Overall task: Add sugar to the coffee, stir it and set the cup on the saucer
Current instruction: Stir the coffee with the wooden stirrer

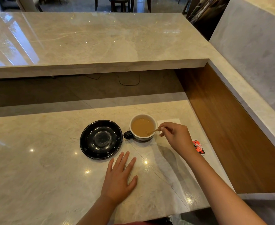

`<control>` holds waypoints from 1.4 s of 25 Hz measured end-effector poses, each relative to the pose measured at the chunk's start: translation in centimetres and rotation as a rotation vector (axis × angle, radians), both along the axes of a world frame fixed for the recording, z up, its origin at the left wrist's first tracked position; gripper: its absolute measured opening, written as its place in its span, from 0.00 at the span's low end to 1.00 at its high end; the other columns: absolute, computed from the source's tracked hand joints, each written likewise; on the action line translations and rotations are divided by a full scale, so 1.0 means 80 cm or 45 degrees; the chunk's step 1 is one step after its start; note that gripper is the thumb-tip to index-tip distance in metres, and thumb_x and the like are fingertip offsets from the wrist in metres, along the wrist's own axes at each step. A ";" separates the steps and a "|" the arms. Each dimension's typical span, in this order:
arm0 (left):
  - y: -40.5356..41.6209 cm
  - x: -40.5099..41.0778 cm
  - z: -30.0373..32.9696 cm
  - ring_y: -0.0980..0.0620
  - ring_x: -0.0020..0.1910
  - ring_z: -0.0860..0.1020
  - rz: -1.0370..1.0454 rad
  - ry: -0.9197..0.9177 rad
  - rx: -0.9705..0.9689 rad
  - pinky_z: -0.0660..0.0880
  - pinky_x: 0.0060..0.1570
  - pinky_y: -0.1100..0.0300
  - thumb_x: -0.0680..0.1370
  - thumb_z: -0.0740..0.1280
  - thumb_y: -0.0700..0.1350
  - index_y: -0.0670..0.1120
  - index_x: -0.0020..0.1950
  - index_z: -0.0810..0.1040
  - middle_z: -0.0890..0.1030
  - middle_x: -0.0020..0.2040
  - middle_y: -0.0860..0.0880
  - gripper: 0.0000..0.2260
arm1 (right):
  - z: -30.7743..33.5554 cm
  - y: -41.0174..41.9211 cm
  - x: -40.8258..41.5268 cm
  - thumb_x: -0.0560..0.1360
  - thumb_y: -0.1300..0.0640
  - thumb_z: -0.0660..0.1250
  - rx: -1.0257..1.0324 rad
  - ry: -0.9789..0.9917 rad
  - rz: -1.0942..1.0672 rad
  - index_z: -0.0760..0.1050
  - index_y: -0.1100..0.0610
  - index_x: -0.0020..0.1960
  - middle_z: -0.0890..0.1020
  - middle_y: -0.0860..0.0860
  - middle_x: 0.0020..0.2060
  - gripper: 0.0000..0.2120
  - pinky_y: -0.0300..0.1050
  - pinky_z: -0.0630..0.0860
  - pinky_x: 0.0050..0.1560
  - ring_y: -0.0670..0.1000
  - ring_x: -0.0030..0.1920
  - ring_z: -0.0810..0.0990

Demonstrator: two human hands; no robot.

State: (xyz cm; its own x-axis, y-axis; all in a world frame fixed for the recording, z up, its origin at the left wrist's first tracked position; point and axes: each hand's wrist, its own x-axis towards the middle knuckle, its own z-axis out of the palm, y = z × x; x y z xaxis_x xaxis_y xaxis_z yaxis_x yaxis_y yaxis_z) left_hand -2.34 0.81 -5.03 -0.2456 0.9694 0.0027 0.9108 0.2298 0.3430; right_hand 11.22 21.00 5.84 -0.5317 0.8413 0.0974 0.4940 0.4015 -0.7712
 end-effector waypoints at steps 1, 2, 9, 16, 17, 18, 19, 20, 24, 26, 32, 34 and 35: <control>0.000 0.000 0.000 0.51 0.73 0.48 0.000 -0.001 -0.004 0.37 0.69 0.53 0.77 0.54 0.61 0.57 0.74 0.54 0.55 0.76 0.50 0.27 | -0.001 0.000 -0.001 0.74 0.65 0.65 -0.091 0.040 -0.019 0.81 0.58 0.43 0.83 0.51 0.35 0.06 0.26 0.73 0.37 0.44 0.34 0.82; 0.000 0.000 -0.001 0.51 0.73 0.47 0.001 0.001 -0.010 0.37 0.69 0.54 0.77 0.54 0.61 0.58 0.74 0.53 0.54 0.76 0.50 0.27 | -0.003 0.000 -0.001 0.74 0.65 0.65 -0.165 0.084 -0.039 0.81 0.57 0.43 0.83 0.51 0.35 0.07 0.26 0.73 0.37 0.44 0.34 0.82; -0.001 0.000 -0.003 0.53 0.74 0.44 -0.001 0.010 -0.012 0.35 0.69 0.53 0.77 0.53 0.61 0.58 0.75 0.52 0.52 0.76 0.50 0.27 | -0.028 -0.009 -0.023 0.75 0.65 0.64 -0.256 0.347 -0.225 0.80 0.58 0.46 0.83 0.55 0.35 0.07 0.46 0.79 0.42 0.52 0.37 0.83; -0.001 0.001 0.002 0.51 0.74 0.48 -0.010 0.002 0.016 0.38 0.70 0.53 0.77 0.54 0.60 0.56 0.74 0.56 0.56 0.76 0.48 0.26 | -0.022 -0.008 -0.012 0.75 0.64 0.63 0.200 0.126 -0.159 0.79 0.58 0.47 0.84 0.55 0.35 0.07 0.47 0.78 0.39 0.51 0.36 0.82; 0.000 0.001 0.002 0.51 0.74 0.48 -0.008 0.001 0.020 0.38 0.70 0.53 0.77 0.54 0.60 0.56 0.74 0.57 0.57 0.76 0.48 0.26 | -0.020 -0.008 -0.008 0.75 0.64 0.63 0.279 0.058 -0.104 0.79 0.59 0.48 0.84 0.56 0.36 0.06 0.48 0.77 0.38 0.53 0.36 0.82; 0.000 0.001 0.002 0.51 0.74 0.49 -0.006 0.001 0.020 0.39 0.70 0.52 0.76 0.54 0.60 0.56 0.74 0.57 0.57 0.76 0.48 0.26 | -0.018 -0.008 -0.003 0.75 0.64 0.64 0.336 0.003 -0.055 0.79 0.59 0.48 0.84 0.57 0.36 0.06 0.49 0.78 0.38 0.55 0.36 0.82; 0.000 0.001 0.002 0.51 0.74 0.49 -0.006 0.001 0.019 0.39 0.69 0.52 0.76 0.54 0.60 0.56 0.74 0.57 0.57 0.76 0.48 0.26 | -0.016 -0.008 0.000 0.75 0.64 0.64 0.367 -0.034 -0.020 0.78 0.60 0.49 0.84 0.58 0.36 0.05 0.50 0.78 0.38 0.57 0.37 0.82; 0.000 0.001 0.002 0.51 0.73 0.48 -0.006 0.004 0.017 0.38 0.69 0.53 0.76 0.54 0.60 0.56 0.74 0.56 0.56 0.76 0.49 0.27 | -0.014 -0.008 0.003 0.75 0.63 0.64 0.378 -0.055 0.001 0.78 0.61 0.48 0.84 0.58 0.37 0.05 0.51 0.79 0.39 0.57 0.37 0.82; -0.001 0.001 0.001 0.52 0.73 0.47 -0.002 0.004 0.011 0.37 0.69 0.54 0.76 0.54 0.60 0.57 0.74 0.55 0.55 0.76 0.49 0.27 | -0.011 -0.011 0.002 0.75 0.63 0.64 0.251 -0.033 -0.010 0.79 0.59 0.47 0.84 0.56 0.35 0.05 0.43 0.77 0.39 0.52 0.35 0.82; -0.001 0.001 0.003 0.51 0.73 0.48 -0.002 -0.001 0.020 0.38 0.69 0.54 0.76 0.55 0.60 0.56 0.74 0.57 0.57 0.76 0.48 0.27 | -0.010 -0.014 0.002 0.75 0.64 0.64 0.056 0.045 -0.049 0.79 0.58 0.45 0.84 0.54 0.34 0.06 0.32 0.74 0.38 0.46 0.33 0.81; -0.001 0.001 0.003 0.52 0.73 0.47 -0.003 -0.003 0.032 0.36 0.70 0.55 0.76 0.54 0.60 0.57 0.74 0.56 0.55 0.76 0.49 0.27 | -0.007 -0.014 0.008 0.75 0.65 0.63 -0.250 0.286 -0.334 0.79 0.58 0.42 0.82 0.52 0.35 0.07 0.35 0.75 0.34 0.47 0.29 0.82; -0.001 0.001 0.002 0.52 0.73 0.46 -0.004 -0.002 0.033 0.36 0.70 0.55 0.76 0.54 0.60 0.56 0.74 0.56 0.55 0.76 0.49 0.27 | -0.004 -0.009 0.015 0.75 0.65 0.62 -0.311 0.338 -0.426 0.79 0.59 0.44 0.83 0.53 0.37 0.07 0.33 0.75 0.31 0.44 0.27 0.81; -0.001 0.002 0.002 0.53 0.73 0.46 -0.003 -0.004 0.033 0.37 0.70 0.54 0.76 0.54 0.60 0.56 0.74 0.57 0.55 0.76 0.49 0.27 | -0.002 -0.006 0.020 0.75 0.65 0.62 -0.335 0.358 -0.459 0.79 0.60 0.44 0.83 0.53 0.37 0.07 0.32 0.75 0.30 0.44 0.26 0.81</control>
State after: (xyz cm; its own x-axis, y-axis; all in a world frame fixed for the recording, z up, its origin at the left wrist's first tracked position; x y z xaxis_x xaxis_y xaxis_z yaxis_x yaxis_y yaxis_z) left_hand -2.21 0.76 -4.89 -0.2436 0.9695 0.0270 0.9101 0.2189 0.3519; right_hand 12.78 20.54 5.65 -0.1874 0.9813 -0.0444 0.3246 0.0192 -0.9457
